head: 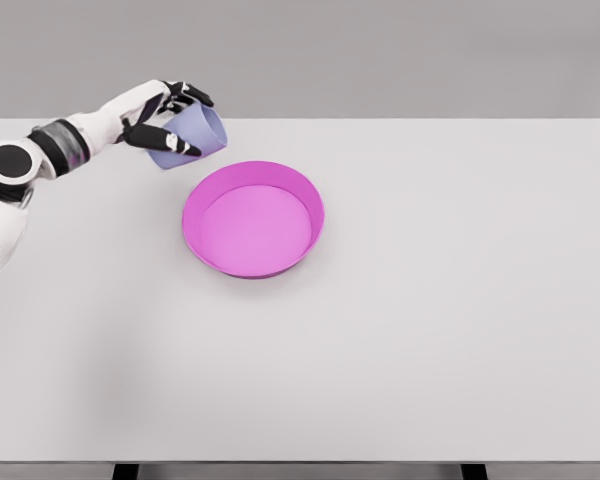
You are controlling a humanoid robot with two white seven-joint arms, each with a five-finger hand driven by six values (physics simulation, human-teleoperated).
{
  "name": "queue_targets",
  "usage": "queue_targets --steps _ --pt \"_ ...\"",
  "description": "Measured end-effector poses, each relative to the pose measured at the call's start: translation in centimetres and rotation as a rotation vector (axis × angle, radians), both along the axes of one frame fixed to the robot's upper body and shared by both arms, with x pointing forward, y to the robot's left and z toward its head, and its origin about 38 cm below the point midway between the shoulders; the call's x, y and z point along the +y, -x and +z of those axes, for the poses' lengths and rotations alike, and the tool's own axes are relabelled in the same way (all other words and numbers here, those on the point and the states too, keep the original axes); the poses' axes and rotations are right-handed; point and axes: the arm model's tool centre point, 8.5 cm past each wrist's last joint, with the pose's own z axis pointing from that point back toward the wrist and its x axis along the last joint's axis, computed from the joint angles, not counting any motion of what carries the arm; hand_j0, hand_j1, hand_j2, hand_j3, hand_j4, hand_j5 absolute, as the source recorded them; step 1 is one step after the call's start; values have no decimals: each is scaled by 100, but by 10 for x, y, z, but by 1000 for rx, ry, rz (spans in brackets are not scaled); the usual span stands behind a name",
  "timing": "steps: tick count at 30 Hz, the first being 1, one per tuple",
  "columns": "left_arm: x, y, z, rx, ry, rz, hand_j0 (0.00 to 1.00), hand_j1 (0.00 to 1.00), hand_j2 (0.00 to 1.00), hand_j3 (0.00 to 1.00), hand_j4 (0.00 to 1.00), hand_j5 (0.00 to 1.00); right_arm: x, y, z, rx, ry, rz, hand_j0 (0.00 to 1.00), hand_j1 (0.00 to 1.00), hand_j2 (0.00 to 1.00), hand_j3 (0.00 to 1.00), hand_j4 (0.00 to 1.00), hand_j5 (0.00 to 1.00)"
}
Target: Flip the cup with left arm and place it on the plate
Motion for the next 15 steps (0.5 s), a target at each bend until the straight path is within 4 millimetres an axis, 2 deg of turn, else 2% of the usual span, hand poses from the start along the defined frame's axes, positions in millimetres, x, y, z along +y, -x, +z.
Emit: queue_targets --steps 4,10,12,15 --pt "-17 13 20 -111 91 -124 62 62 62 62 62 62 0 0 0 0 0 0 100 100 100 100 100 100" --pt "-32 34 19 -145 278 -232 63 63 63 63 63 63 0 0 0 0 0 0 100 100 100 100 100 100" --pt "-34 38 23 -171 339 -255 63 63 63 63 63 63 0 0 0 0 0 0 100 100 100 100 100 100" --pt "-36 45 19 -180 412 -271 63 63 63 63 63 63 0 0 0 0 0 0 100 100 100 100 100 100"
